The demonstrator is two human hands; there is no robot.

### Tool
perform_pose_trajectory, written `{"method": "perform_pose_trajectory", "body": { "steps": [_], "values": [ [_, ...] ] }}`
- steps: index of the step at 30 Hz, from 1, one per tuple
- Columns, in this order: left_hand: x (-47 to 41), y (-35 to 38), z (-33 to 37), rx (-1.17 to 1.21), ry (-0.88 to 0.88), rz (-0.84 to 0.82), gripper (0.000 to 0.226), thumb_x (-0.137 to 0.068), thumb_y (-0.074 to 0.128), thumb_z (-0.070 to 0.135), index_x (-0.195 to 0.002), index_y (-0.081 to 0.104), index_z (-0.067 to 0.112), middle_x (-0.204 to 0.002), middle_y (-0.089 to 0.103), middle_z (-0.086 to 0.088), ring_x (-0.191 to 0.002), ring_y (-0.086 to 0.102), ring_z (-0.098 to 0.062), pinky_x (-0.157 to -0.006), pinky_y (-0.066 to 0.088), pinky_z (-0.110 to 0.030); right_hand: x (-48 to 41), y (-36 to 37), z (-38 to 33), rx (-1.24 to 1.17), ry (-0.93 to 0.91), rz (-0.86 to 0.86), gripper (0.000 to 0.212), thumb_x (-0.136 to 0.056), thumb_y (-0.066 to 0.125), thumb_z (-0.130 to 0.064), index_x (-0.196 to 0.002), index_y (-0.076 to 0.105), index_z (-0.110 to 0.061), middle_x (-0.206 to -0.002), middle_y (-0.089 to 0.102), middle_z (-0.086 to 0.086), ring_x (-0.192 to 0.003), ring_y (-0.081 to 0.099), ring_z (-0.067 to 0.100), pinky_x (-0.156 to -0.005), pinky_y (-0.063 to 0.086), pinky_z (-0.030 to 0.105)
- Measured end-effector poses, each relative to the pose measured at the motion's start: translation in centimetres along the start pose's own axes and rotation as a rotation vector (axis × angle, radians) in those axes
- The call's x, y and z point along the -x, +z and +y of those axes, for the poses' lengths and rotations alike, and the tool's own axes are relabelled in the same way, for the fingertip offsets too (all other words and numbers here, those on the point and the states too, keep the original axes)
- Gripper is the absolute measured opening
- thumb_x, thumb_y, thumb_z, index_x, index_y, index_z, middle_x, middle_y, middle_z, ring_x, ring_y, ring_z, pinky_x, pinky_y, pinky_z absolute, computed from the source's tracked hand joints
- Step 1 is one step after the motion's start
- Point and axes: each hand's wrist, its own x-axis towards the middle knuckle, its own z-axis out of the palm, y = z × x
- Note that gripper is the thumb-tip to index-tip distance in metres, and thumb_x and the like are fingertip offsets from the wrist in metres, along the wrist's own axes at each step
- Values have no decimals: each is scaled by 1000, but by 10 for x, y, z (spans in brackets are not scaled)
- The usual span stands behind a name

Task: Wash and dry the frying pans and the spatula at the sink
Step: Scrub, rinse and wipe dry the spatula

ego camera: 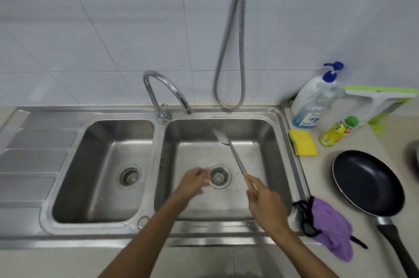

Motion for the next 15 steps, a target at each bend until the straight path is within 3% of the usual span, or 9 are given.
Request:
{"method": "perform_pose_trajectory", "body": {
  "steps": [3, 5, 7, 9, 10, 12, 14, 15],
  "values": [
    [23, 52, -14, 53, -77, -274, 56, -97, 45, 65, -112, 70, 17, -110, 76, -1, -100, 71, -19, -80, 54, -32, 11, 3, -20, -492, 120, -149, 31, -104, 48, -43, -132, 58, -36, -91, 71, -10, -66, 63, 5, -66, 54, 27],
    [30, 72, -12, 270, -46, -300, 49, -97, 55, 55, -104, 69, 8, -96, 76, -8, -88, 71, -25, -74, 56, -34, 18, 4, -26, -553, 84, -189, 27, -105, 44, -43, -127, 60, -40, -93, 73, -10, -63, 65, 5, -67, 58, 32],
    [29, 80, -9, 365, -11, -252, 39, -99, 60, 37, -106, 65, -1, -95, 73, -13, -86, 71, -26, -69, 57, -33, 24, -2, -18, -544, 38, -212, 29, -106, 38, -45, -127, 58, -48, -101, 74, -11, -73, 71, 9, -77, 61, 39],
    [28, 86, -8, 324, -19, -164, 35, -103, 55, 28, -117, 63, -3, -109, 73, -11, -97, 72, -24, -72, 58, -30, 30, -11, 13, -381, 37, -132, 42, -104, 30, -55, -138, 52, -43, -127, 66, -10, -106, 68, 14, -95, 55, 40],
    [28, 86, -10, 309, -34, -111, 31, -105, 52, 25, -121, 60, 0, -112, 72, -11, -97, 73, -23, -69, 58, -30, 32, -17, 36, -200, 42, -3, 51, -104, 27, -56, -143, 50, -34, -135, 60, -4, -118, 62, 20, -99, 51, 42],
    [31, 83, -13, 286, -24, -29, 22, -107, 45, 24, -118, 55, 8, -104, 72, -11, -77, 73, -20, -56, 55, -27, 41, -23, 96, 194, 29, 267, 56, -103, 31, -53, -141, 54, -20, -142, 56, 11, -119, 57, 36, -95, 50, 50],
    [30, 71, -20, 123, -8, 47, 17, -107, 41, 27, -107, 52, 14, -85, 68, -8, -53, 58, -15, -42, 44, -23, 53, -20, 155, 404, 119, 301, 53, -96, 45, -50, -141, 53, -23, -146, 51, 14, -119, 52, 44, -90, 45, 57],
    [28, 65, -26, 26, -26, 65, 19, -106, 41, 29, -102, 52, 13, -79, 64, -7, -51, 50, -14, -41, 39, -22, 60, -17, 177, 442, 181, 277, 51, -97, 49, -50, -143, 52, -26, -148, 49, 11, -119, 50, 43, -87, 45, 58]
  ]
}}
